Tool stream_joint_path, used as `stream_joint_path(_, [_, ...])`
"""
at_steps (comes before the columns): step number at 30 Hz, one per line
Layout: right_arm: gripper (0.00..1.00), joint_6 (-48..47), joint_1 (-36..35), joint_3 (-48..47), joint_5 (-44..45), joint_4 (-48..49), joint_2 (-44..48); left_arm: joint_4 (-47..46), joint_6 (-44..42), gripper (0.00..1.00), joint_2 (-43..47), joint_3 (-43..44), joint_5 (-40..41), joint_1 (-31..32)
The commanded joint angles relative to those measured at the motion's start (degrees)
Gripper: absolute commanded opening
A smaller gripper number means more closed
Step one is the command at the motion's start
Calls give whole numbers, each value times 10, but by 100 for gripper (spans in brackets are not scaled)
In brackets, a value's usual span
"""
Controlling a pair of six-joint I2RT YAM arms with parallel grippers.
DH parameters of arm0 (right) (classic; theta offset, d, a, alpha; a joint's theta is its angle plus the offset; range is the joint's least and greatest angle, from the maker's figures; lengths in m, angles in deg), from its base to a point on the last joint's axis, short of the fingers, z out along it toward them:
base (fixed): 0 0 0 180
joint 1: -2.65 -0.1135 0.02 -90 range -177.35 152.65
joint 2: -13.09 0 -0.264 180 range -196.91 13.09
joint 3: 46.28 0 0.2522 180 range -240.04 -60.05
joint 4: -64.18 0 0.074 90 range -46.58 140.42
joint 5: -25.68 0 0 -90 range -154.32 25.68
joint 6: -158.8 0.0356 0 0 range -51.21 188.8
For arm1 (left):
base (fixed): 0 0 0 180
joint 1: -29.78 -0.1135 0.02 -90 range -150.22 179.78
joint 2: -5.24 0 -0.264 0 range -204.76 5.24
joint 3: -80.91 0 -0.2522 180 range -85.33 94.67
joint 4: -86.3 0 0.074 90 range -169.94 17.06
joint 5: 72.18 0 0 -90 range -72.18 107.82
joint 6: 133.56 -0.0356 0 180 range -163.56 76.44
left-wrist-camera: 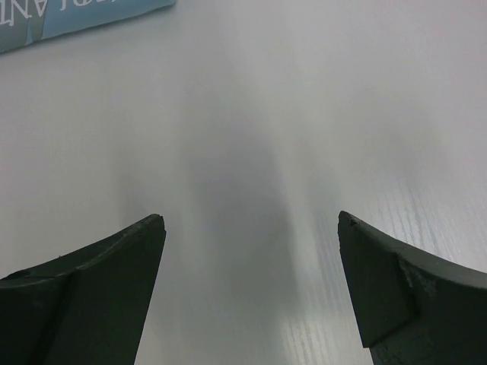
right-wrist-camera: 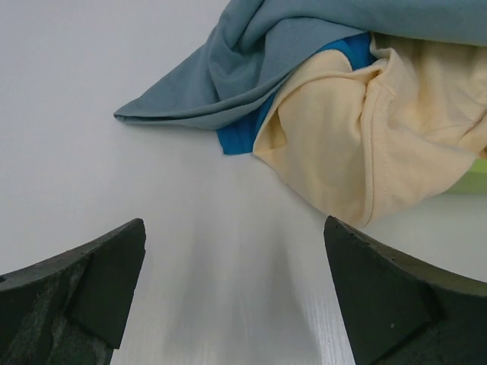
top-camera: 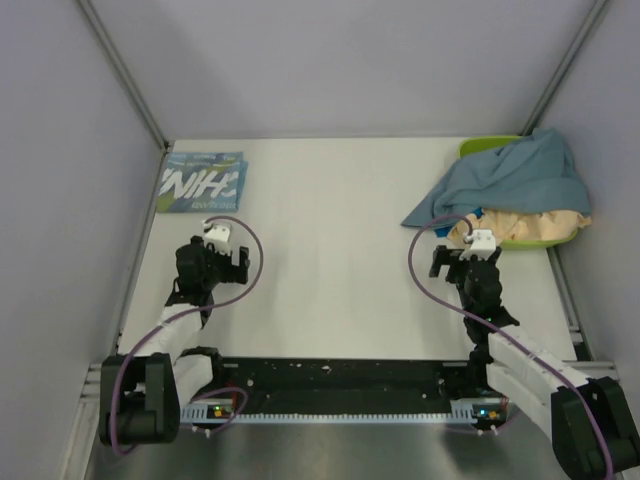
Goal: Fold and stack the t-shirts
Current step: Grab crumpled tshirt from bin with the right arm
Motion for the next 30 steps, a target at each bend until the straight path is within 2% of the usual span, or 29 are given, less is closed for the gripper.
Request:
stream_joint_path(1, [99,7,2,-20,20,20,0,-13,9,99,-12,31,11,0])
stream_joint_path(6, [99,27,3,-21,69,0,26,24,-24,99,1,43,0,-3])
stream_joint_path(8, [99,17,2,-43,56,-31,52,33,-24,99,3,58,-18,-11])
stream_joint_path(10, [99,54,2,-80,40,-68,84,95,-45,99,-10,104,-47,-12])
stream_joint_path(12, [99,83,2,-109,2,-60,100,145,-74,99,-24,156,-63,-12])
stream_joint_path(15, [99,94,2,-206,-24,-81,86,203,-99,99,-39,233,-64,-12])
stream_joint_path(17, [99,81,8,-316,23,-162,37,234,-104,99,-51,282,-71,-11])
stream_joint_path(19, [99,62,44,-450,48,-294,-48,255,-87,98,-70,322,-93,-11])
stream_joint_path(22, [99,97,148,-633,-30,-463,-192,289,-73,96,-101,363,-149,-5])
stream_joint_path(26, [86,126,246,-744,-103,-487,-335,310,-66,95,-128,385,-155,3])
stream_joint_path(30, [82,195,301,-813,-181,-503,-464,334,-71,94,-160,396,-152,4])
